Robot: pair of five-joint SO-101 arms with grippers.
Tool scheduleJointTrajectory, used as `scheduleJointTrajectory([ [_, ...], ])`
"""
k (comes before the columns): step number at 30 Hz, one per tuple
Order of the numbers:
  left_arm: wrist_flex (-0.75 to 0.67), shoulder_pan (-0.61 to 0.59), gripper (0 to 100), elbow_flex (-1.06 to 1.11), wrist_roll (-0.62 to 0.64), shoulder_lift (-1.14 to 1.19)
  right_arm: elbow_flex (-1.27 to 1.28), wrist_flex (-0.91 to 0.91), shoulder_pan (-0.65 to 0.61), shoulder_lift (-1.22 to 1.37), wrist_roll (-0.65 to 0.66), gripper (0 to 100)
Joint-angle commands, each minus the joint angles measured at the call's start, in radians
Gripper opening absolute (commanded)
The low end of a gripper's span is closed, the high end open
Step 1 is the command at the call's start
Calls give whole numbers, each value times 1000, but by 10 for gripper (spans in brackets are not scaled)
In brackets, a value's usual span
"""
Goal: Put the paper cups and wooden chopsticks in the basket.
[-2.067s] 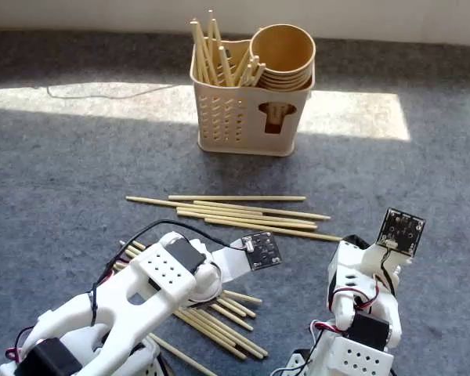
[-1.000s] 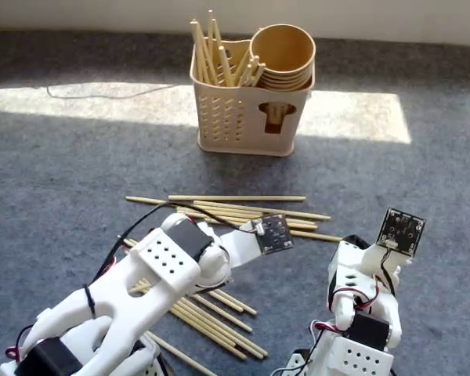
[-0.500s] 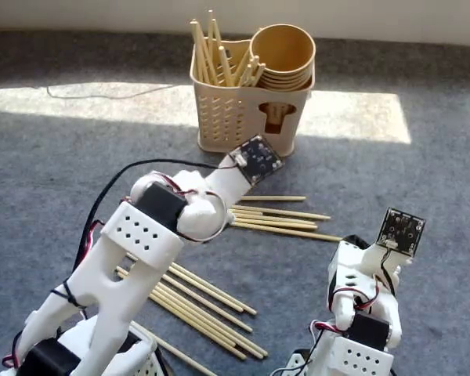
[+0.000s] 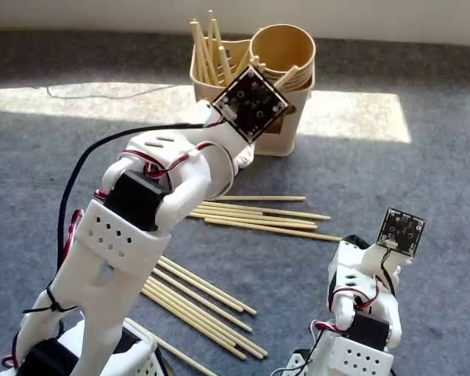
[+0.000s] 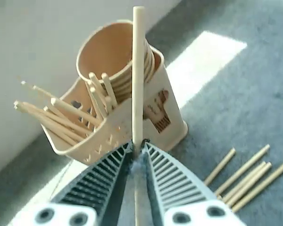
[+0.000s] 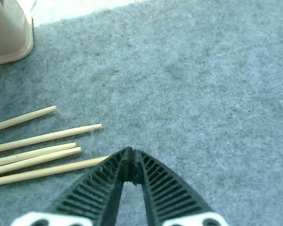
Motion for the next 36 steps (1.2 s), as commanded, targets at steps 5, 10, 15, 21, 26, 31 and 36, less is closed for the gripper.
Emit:
scheduleJointTrajectory([
  [5, -310, -16, 6, -48, 12, -22, 119, -22, 10, -12, -3, 6],
  [10, -468, -18, 6, -48, 20, -21, 119, -22, 10, -12, -3, 6],
  [15, -578, -114, 6, -47, 239, -19, 119, -24, 10, -12, -3, 6],
  [21, -672, -223, 6, -47, 367, -18, 119, -24, 10, -12, -3, 6],
  [26, -733, -234, 6, -68, 390, 58, 119, -24, 10, -12, -3, 6],
  [31, -744, -243, 6, -122, 390, 166, 119, -24, 10, -12, -3, 6],
  [36, -758, -286, 6, -188, 391, 271, 119, -24, 10, -12, -3, 6],
])
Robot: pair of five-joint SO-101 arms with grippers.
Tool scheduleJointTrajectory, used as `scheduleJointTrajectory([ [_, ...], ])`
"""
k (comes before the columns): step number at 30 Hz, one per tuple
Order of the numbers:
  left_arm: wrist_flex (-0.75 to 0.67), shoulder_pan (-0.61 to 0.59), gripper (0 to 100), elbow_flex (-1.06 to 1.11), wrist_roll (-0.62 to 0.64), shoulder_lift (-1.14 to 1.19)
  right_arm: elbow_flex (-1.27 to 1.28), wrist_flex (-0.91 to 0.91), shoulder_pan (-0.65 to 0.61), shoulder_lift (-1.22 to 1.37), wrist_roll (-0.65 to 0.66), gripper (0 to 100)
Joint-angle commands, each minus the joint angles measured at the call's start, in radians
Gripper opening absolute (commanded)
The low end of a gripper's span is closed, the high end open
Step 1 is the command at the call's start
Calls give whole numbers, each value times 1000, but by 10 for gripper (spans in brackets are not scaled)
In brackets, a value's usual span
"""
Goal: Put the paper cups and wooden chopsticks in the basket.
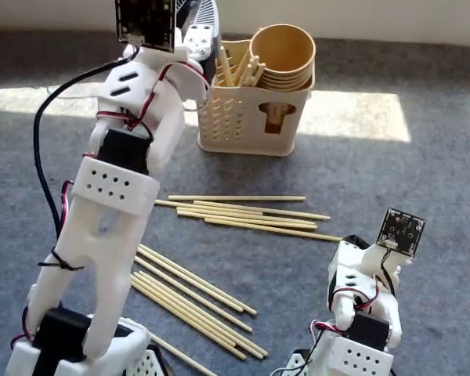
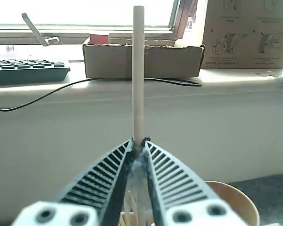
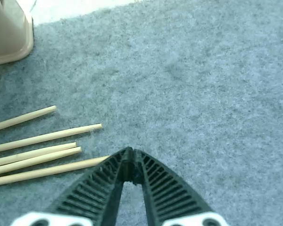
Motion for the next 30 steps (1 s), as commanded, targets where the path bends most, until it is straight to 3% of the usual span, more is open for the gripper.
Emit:
scheduleJointTrajectory([
  [1, -34, -47, 6, -104, 11, 64, 119, -24, 10, -12, -3, 6],
  [9, -32, -113, 6, -182, 138, 197, 119, -24, 10, -12, -3, 6],
  [17, -28, -111, 6, -182, 141, 268, 119, -24, 10, -12, -3, 6],
  [25, -25, -107, 8, -51, 140, 274, 119, -24, 10, -12, -3, 6],
  [30, 80, -110, 75, -27, 143, 274, 119, -24, 10, -12, -3, 6],
])
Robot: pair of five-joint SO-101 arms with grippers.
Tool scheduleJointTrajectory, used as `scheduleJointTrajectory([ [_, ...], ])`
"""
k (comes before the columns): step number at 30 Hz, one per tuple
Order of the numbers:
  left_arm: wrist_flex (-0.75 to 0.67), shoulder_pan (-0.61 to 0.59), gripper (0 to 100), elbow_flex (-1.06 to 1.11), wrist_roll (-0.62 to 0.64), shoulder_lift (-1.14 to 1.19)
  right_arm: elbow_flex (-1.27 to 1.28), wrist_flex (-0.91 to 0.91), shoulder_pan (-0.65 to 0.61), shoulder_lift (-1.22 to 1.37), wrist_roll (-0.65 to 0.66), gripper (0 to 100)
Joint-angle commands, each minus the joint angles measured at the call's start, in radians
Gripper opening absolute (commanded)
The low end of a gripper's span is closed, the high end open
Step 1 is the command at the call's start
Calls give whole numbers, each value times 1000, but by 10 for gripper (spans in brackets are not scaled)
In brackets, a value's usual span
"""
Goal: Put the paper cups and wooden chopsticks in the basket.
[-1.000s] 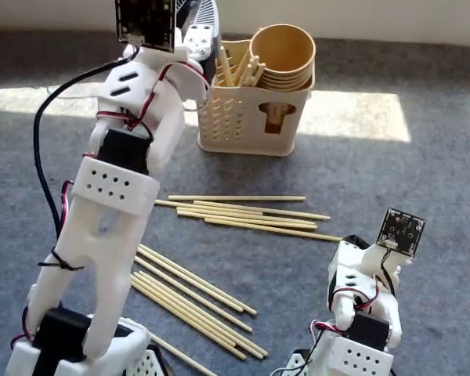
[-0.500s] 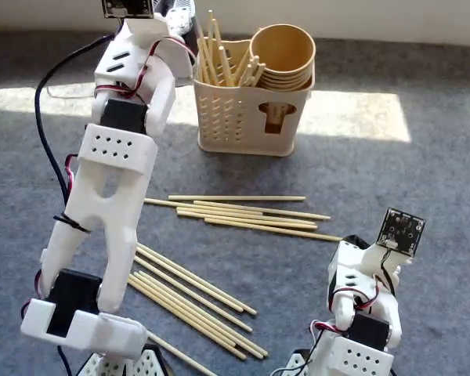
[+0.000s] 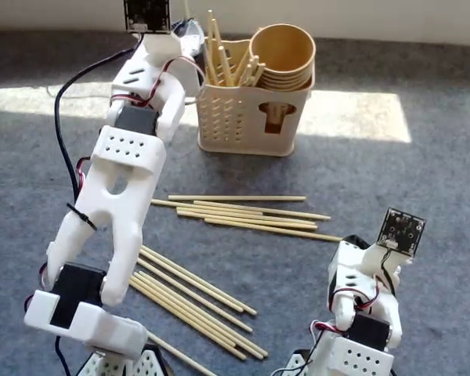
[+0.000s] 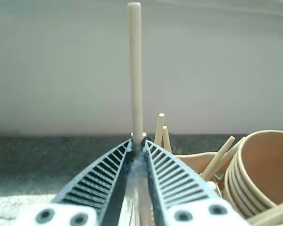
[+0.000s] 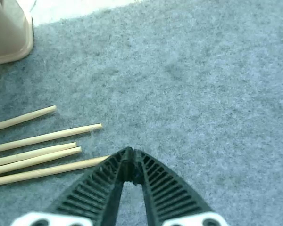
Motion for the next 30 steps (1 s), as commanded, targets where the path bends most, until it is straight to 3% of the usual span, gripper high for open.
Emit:
scheduleJointTrajectory([
  [1, 104, -13, 87, -10, 11, -16, 119, -24, 10, -12, -3, 6],
  [6, 255, -10, 93, -91, 11, -16, 119, -24, 10, -12, -3, 6],
  [14, 666, -7, 91, -332, 9, -16, 119, -24, 10, -12, -3, 6],
  [30, 1115, 102, 94, -567, -15, -16, 119, -24, 10, -12, -3, 6],
])
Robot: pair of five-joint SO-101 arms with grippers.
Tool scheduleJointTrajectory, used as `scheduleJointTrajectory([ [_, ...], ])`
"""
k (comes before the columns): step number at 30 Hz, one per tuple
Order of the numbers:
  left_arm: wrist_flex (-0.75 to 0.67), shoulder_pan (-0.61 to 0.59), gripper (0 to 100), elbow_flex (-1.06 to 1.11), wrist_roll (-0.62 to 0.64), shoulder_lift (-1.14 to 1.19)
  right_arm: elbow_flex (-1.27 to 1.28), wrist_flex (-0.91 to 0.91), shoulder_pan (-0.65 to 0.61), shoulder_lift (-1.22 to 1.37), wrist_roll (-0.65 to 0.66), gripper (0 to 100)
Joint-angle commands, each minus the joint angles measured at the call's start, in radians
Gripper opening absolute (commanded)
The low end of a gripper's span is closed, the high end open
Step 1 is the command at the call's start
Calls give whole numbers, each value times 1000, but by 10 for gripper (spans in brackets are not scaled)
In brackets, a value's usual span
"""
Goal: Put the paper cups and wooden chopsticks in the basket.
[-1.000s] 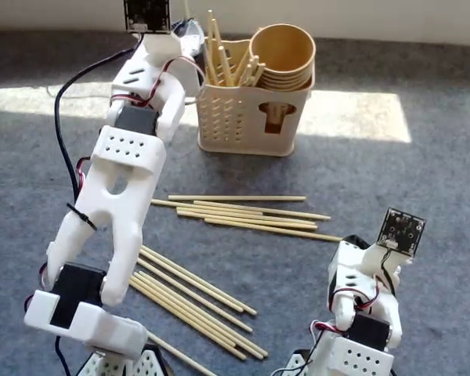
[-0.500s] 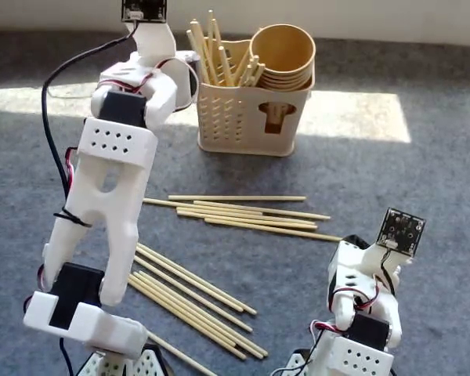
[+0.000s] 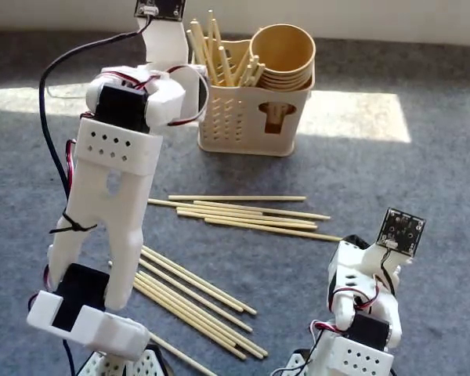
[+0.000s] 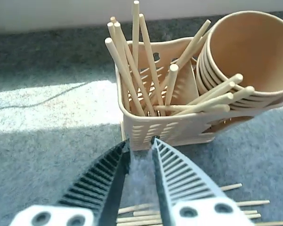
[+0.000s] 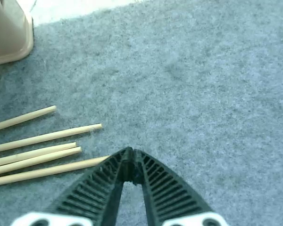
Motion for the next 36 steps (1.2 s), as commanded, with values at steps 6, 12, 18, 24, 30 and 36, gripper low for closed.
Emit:
scheduleJointTrajectory([
  [6, 218, 87, 95, -87, -101, -16, 119, -24, 10, -12, -3, 6],
  [12, 311, 88, 95, -87, -195, -18, 119, -24, 10, -12, -3, 6],
  [18, 399, 90, 91, -79, -201, -18, 119, -24, 10, -12, -3, 6],
  [24, 405, 107, 91, 8, -203, -107, 119, -24, 10, -12, -3, 6],
  [30, 362, 232, 95, 248, -210, -317, 119, -24, 10, -12, -3, 6],
  [36, 255, 239, 95, 501, -345, -381, 119, -24, 10, -12, -3, 6],
])
